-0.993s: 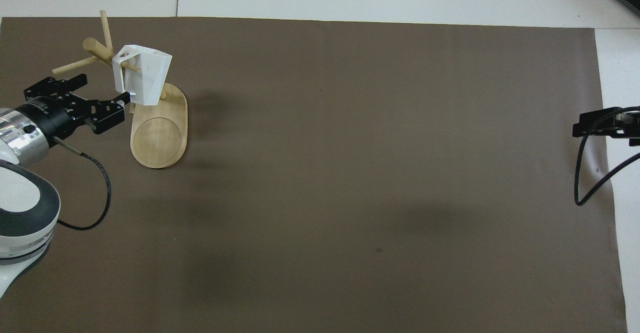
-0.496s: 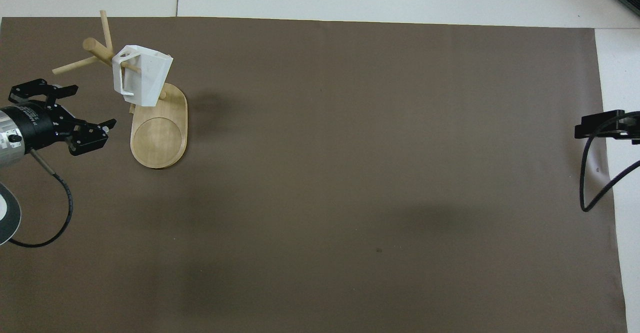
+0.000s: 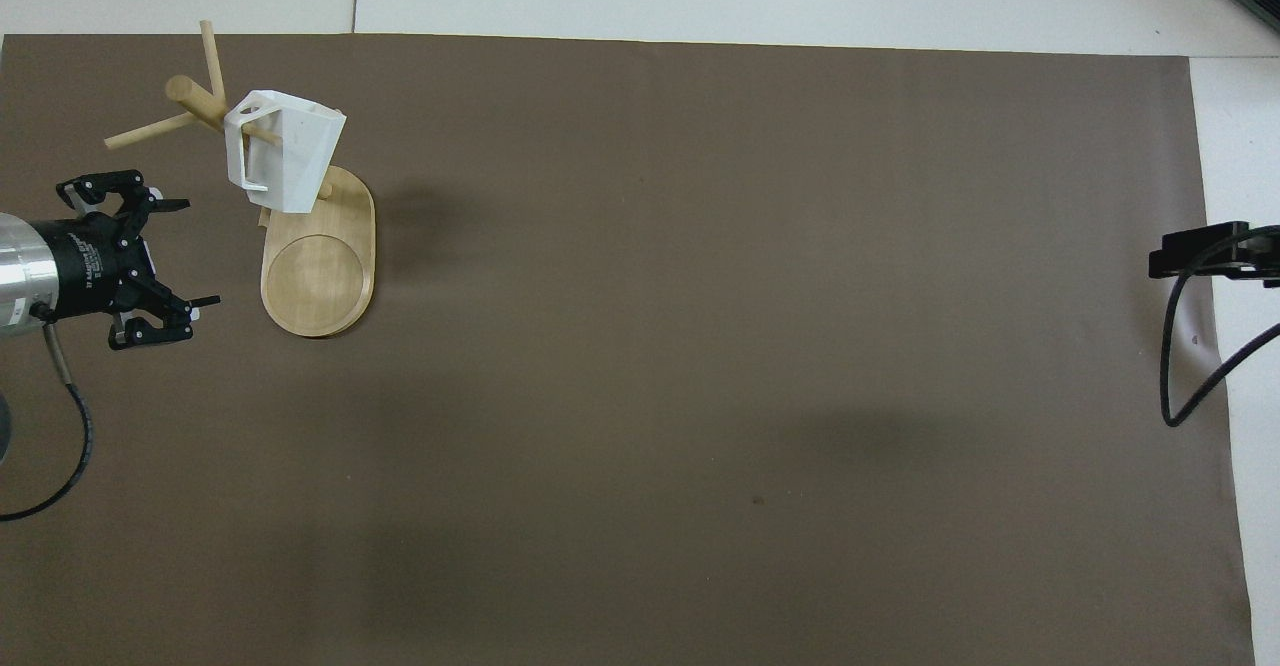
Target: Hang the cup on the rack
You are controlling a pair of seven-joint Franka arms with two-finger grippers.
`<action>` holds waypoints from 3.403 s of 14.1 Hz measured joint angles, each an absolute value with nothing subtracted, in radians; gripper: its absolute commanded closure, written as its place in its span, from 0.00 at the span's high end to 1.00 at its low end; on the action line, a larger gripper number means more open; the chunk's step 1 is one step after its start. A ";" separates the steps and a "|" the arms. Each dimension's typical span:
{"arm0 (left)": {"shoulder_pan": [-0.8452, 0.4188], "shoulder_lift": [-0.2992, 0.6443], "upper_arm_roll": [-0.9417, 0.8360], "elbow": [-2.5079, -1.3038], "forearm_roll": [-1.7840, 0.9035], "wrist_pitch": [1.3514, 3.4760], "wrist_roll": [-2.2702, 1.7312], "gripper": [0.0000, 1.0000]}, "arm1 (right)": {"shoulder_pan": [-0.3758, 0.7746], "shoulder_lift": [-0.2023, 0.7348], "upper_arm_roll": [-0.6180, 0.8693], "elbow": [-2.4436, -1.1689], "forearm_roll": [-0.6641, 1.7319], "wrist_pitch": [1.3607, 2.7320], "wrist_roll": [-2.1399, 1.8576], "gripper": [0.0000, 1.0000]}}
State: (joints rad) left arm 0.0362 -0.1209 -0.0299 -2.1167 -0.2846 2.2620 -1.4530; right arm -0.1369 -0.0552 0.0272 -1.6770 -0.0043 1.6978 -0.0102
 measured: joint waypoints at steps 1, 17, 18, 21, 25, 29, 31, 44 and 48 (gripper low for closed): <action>0.037 -0.121 -0.029 -2.107 -0.255 2.222 -1.347 1.00 | -0.137 -0.055 0.027 -1.677 -0.004 1.698 -0.010 1.00; 0.097 -0.123 -0.034 -1.953 -0.060 1.883 -0.017 1.00 | -0.137 -0.055 0.029 -1.677 -0.004 1.697 -0.010 1.00; 0.097 -0.123 -0.035 -1.940 -0.057 1.862 0.042 1.00 | -0.137 -0.055 0.029 -1.677 -0.004 1.697 -0.010 1.00; 0.096 -0.124 -0.043 -1.895 -0.045 1.793 0.095 1.00 | -0.137 -0.055 0.029 -1.677 -0.004 1.697 -0.010 1.00; 0.090 -0.124 -0.056 -1.850 -0.042 1.729 0.100 1.00 | -0.136 -0.055 0.029 -1.677 -0.004 1.697 -0.010 1.00; 0.080 -0.124 -0.056 -1.850 -0.042 1.726 0.100 1.00 | -0.136 -0.055 0.029 -1.677 -0.004 1.697 -0.010 1.00; 0.044 -0.124 -0.054 -1.843 -0.042 1.706 0.100 1.00 | -0.136 -0.055 0.029 -1.677 -0.004 1.697 -0.010 1.00; -0.088 -0.080 0.020 -1.657 -0.024 1.577 0.036 1.00 | -0.133 -0.055 0.030 -1.677 -0.004 1.697 -0.010 1.00; -0.085 -0.079 0.026 -1.661 -0.023 1.579 0.029 1.00 | -0.133 -0.055 0.030 -1.677 -0.004 1.697 -0.010 1.00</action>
